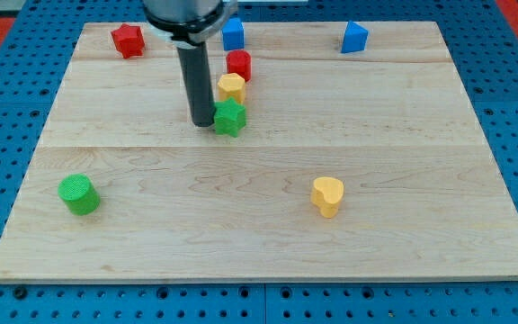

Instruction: Move the heart to bottom left of green star

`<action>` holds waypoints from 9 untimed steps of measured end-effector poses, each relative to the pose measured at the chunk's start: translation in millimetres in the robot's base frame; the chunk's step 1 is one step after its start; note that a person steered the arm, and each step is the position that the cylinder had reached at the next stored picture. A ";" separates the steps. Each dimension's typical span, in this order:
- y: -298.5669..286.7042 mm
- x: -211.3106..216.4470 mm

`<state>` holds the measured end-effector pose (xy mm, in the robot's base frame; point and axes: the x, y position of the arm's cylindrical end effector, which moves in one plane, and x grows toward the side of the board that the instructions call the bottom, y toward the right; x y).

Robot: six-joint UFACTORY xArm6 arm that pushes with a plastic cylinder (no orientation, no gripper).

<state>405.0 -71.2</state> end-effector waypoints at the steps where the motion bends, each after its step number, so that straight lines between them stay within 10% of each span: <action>1: -4.7 36.0; 4: 218.9 99.0; 9: 40.3 93.2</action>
<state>498.2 -30.9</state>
